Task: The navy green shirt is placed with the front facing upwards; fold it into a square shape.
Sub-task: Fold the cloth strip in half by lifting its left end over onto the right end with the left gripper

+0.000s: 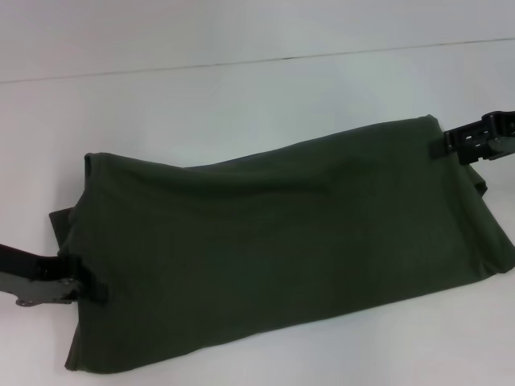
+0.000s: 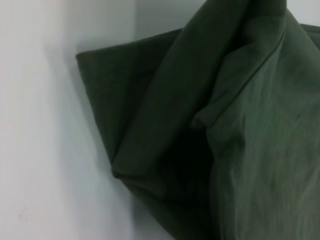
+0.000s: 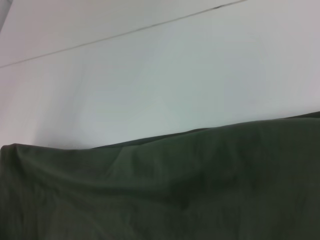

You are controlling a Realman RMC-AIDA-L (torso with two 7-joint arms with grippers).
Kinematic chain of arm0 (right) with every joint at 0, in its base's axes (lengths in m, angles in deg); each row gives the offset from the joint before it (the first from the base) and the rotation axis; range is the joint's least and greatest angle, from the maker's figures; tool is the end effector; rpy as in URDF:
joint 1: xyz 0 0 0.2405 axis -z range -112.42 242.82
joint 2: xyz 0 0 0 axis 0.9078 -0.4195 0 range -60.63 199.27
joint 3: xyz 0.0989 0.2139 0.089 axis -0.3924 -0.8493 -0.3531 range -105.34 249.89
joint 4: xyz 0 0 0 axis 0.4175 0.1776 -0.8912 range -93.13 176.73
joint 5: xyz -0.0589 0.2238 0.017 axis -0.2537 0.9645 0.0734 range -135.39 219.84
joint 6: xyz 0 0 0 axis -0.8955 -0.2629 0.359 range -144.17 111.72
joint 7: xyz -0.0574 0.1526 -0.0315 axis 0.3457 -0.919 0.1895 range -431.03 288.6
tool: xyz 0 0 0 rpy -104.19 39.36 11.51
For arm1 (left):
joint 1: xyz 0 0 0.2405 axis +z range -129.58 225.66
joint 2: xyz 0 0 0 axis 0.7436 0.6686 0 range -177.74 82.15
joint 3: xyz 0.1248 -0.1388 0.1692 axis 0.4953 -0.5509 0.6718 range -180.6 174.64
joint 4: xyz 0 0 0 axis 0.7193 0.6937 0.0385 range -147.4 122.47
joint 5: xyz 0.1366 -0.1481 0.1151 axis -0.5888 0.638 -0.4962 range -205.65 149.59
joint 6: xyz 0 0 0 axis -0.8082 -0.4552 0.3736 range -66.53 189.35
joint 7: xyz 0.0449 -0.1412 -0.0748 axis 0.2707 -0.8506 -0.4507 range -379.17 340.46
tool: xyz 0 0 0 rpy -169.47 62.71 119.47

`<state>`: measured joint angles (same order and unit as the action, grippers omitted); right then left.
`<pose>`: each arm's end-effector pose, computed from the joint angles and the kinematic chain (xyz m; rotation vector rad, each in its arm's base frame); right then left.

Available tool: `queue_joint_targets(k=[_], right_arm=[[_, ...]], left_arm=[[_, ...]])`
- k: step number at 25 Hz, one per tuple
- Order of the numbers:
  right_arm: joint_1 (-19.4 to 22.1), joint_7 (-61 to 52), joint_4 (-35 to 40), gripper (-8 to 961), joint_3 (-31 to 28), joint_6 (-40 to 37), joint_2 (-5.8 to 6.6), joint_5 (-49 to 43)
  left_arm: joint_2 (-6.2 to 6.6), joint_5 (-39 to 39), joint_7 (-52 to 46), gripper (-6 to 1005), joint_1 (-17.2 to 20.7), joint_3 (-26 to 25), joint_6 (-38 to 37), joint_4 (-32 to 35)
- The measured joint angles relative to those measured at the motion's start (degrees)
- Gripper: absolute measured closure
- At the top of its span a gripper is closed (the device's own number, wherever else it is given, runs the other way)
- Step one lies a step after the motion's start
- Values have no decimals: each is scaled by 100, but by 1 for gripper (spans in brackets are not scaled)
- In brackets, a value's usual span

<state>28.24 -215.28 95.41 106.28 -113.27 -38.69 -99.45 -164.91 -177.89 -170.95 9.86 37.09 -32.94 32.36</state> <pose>0.2886 0.3887 0.1112 -2.2116 1.7369 0.1725 -0.2907 0.3531 -0.0025 -2.2063 -2.0819 0.0933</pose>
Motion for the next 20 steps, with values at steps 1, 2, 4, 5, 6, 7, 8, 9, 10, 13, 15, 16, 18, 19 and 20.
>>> queue_joint_targets(k=[1,2,4,5,6,7,8,9,10,13,15,16,18,19,20], right_arm=[[-2,3,0,155,0,1,0,0],[-4,7,0,155,0,1,0,0],[-4,16,0,155,0,2,0,0],[-3,19,0,155,0,2,0,0],[2,22,0,155,0,2,0,0],[4,23,0,156,0,2,0,0],[6,23,0,156,0,2,0,0],[8,24,0,156,0,2,0,0],[10,24,0,156,0,2,0,0],[12,26,-2,156,0,2,0,0],[13,27,-6,156,0,2,0,0],[13,27,-6,156,0,3,0,0],[13,28,-7,156,0,3,0,0],[13,28,-8,156,0,3,0,0],[13,28,-8,156,0,5,0,0]], left_arm=[[0,1,0,967,-3,1,-2,0],[1,1,1,967,-3,1,-6,0],[5,2,2,967,1,1,-15,0],[7,2,2,967,5,0,-19,0],[11,1,3,967,10,1,-23,0],[15,-2,3,967,14,0,-24,0],[21,-15,4,967,21,1,-25,0],[26,-26,4,967,27,1,-25,1],[33,-39,4,967,33,0,-25,5],[62,-83,2,967,49,1,-26,43],[81,-116,-16,967,72,1,-24,101],[90,-140,-27,967,87,1,-24,144],[103,-198,-48,967,107,0,-22,210],[109,-235,-65,967,115,-11,-11,250],[114,-279,-82,967,123,-22,3,285]])
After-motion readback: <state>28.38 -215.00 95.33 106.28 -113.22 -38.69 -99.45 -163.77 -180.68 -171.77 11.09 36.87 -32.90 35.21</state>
